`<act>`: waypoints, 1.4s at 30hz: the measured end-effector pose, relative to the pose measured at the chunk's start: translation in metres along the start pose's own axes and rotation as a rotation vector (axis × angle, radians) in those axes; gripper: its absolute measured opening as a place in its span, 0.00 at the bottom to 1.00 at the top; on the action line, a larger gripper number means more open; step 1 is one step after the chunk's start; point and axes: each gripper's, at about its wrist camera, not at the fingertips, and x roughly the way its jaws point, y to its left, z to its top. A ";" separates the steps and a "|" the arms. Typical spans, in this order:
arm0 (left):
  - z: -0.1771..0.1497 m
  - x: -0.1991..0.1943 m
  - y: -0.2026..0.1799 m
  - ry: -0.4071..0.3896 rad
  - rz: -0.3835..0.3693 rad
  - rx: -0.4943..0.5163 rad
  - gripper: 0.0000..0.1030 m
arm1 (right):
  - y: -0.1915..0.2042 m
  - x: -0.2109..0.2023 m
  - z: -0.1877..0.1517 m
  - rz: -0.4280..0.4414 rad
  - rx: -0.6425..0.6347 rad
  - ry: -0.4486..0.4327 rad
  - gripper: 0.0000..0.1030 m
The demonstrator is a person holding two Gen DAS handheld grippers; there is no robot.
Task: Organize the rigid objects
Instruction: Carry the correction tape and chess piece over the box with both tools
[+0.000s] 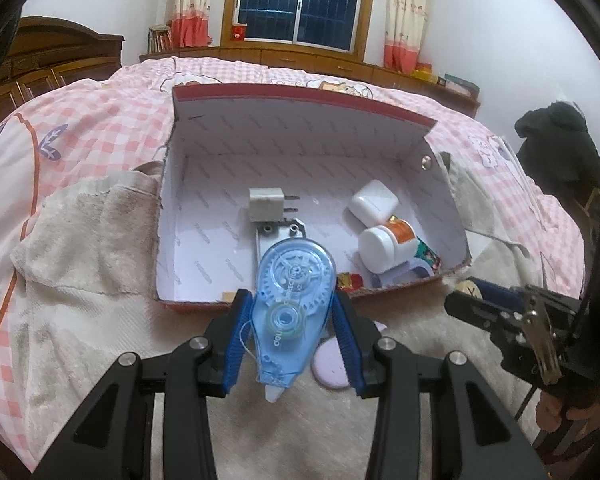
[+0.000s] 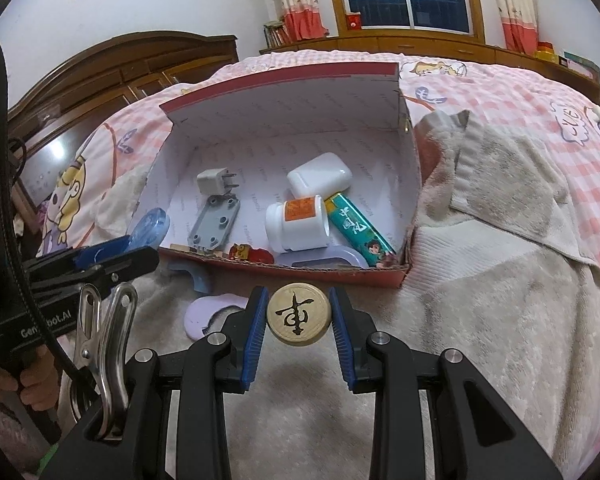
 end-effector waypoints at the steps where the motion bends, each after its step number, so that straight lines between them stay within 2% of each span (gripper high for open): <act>1: 0.002 0.001 0.002 -0.002 0.001 -0.002 0.42 | 0.001 0.001 0.000 0.000 -0.001 0.001 0.32; 21: 0.047 0.036 0.023 -0.036 0.047 -0.034 0.42 | 0.009 0.016 0.020 -0.012 -0.034 0.001 0.32; 38: 0.056 0.082 0.023 -0.020 0.089 -0.067 0.42 | 0.004 0.040 0.031 -0.001 -0.019 0.015 0.32; 41: 0.057 0.085 0.022 -0.021 0.096 -0.067 0.45 | 0.003 0.042 0.033 -0.003 -0.020 0.016 0.32; 42: 0.056 0.087 0.021 -0.014 0.105 -0.068 0.50 | 0.003 0.043 0.034 -0.005 -0.021 0.015 0.32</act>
